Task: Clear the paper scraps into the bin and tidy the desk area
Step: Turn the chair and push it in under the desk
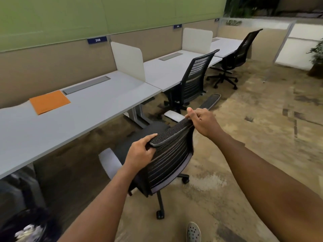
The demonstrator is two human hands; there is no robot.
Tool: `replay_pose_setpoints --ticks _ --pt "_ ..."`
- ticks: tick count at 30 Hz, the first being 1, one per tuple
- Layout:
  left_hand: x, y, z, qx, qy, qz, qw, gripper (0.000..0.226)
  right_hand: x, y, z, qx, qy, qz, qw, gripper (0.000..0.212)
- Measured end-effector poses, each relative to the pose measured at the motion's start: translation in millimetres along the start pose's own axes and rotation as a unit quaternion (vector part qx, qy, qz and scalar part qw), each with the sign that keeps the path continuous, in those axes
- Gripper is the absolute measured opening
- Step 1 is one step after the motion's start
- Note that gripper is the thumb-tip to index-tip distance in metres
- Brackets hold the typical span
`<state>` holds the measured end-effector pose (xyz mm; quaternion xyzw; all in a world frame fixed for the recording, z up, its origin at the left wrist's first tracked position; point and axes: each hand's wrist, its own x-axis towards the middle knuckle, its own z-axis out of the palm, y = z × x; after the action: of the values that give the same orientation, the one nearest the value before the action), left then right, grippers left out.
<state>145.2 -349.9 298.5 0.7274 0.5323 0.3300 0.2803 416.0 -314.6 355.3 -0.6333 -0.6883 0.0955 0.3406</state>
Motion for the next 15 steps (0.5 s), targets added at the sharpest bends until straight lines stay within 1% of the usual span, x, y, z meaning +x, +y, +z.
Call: replay_pose_setpoints --ticks 3,6,8,10,12,15 --pt "-7 -22 -27 -0.010 0.027 -0.031 0.999 0.057 2 1 3 -0.003 0.016 0.028 0.999 0.067" --pt "-14 -39 -55 -0.070 0.065 -0.069 0.993 0.065 5 13 2 -0.061 0.033 0.038 0.997 0.055" --pt "-19 -44 -74 -0.140 0.104 -0.123 0.977 0.058 6 25 1 -0.103 0.025 0.065 0.992 0.047" --pt "-21 -45 -90 -0.193 0.125 -0.166 0.959 0.049 8 37 1 -0.138 0.001 0.113 0.984 0.051" --pt "-20 -46 -101 -0.184 0.118 -0.173 0.960 0.040 11 45 0 -0.142 -0.018 0.158 0.977 0.055" --pt "-18 -48 -109 -0.110 0.107 -0.172 0.973 0.036 14 53 -3 -0.103 -0.021 0.199 0.974 0.057"
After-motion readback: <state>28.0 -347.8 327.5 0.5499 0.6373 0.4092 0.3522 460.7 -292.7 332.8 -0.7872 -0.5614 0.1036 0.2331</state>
